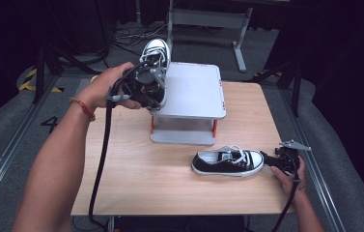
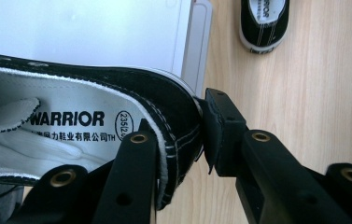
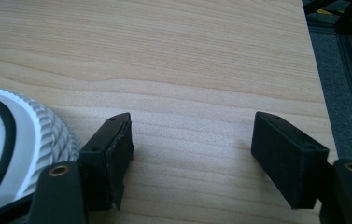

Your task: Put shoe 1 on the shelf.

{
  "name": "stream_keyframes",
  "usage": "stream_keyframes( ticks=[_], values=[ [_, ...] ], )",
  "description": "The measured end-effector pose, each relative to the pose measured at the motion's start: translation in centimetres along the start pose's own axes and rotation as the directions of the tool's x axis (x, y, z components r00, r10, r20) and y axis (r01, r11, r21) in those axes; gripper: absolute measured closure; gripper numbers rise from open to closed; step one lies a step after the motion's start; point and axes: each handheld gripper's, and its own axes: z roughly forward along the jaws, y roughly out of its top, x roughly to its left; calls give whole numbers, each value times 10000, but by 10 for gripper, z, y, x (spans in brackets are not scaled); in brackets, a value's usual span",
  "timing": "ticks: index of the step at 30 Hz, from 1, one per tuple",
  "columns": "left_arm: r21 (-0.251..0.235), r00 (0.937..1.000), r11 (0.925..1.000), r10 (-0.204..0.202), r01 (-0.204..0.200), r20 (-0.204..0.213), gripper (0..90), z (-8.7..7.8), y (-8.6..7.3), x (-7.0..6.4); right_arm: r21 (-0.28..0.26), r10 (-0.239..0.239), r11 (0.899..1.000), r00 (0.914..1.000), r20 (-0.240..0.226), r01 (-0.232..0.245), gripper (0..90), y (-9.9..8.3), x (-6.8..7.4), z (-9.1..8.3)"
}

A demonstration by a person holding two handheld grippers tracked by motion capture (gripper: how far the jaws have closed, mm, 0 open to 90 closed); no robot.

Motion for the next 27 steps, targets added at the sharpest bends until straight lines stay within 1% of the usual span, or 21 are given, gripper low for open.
stream_keyframes(
  ticks=[1,2,3,4,6,7,8,9,11,13,14,15,18,19,22,23,24,25,26,27],
  values=[
    [81,10000,10000,46,-46,14,743,2,4,1,-5,-10,10000,10000,2,10,299,0,0,0],
    [236,9999,9996,156,-155,-55,744,8,13,2,-9,-14,10000,10000,1,14,300,0,0,0],
    [236,9999,9996,156,-155,-55,744,8,13,2,-9,-14,10000,10000,1,14,300,0,0,0],
    [245,9999,9996,151,-150,-38,744,11,17,3,-5,-12,10000,10000,-2,12,300,0,0,0],
    [191,9998,9997,161,-163,112,744,17,23,5,-8,-29,10000,10000,-1,29,301,0,0,0],
    [236,9997,9995,206,-210,166,744,20,26,6,-8,-29,10000,10000,-1,29,301,0,0,0],
    [394,9988,9987,306,-321,374,744,27,32,7,-18,-35,10000,10000,-5,35,301,0,0,0],
    [394,9988,9987,306,-321,374,743,27,32,7,-18,-35,10000,10000,-5,35,301,0,0,0],
    [471,9986,9985,270,-291,449,742,33,36,8,0,-4,10000,10000,-7,4,302,0,0,0],
    [502,9988,9985,217,-238,433,740,38,39,10,-1,-1,10000,10000,-9,1,303,0,0,0],
    [604,9982,9977,263,-296,547,738,42,40,13,-5,-1,10000,10000,-10,1,304,0,0,0],
    [604,9982,9977,263,-296,547,737,42,40,13,-5,-1,10000,10000,-10,1,304,0,0,0],
    [812,9975,9964,189,-244,680,737,48,41,13,-14,-3,10000,10000,-17,3,304,0,0,0],
    [903,9968,9954,244,-313,758,736,49,40,14,-10,-2,10000,10000,-18,2,304,0,0,0],
    [1035,9971,9945,69,-147,752,729,52,38,16,-18,-15,10000,10000,-15,15,304,0,0,0],
    [1015,9977,9948,51,-120,680,725,53,37,17,-20,-17,10000,10000,-14,17,304,0,0,0],
    [1103,9977,9938,33,-108,680,724,54,36,17,-25,-28,10000,10000,-20,28,305,0,0,0],
    [1240,9976,9921,94,-178,681,724,56,36,18,-26,-31,10000,10000,-18,31,305,0,0,0],
    [1270,9976,9918,36,-124,690,724,57,34,19,-22,-32,10000,10000,-13,32,305,-1,0,0],
    [1181,9975,9930,-26,-57,703,723,57,32,19,-25,-35,10000,10000,-13,35,305,-1,0,0]
  ],
)
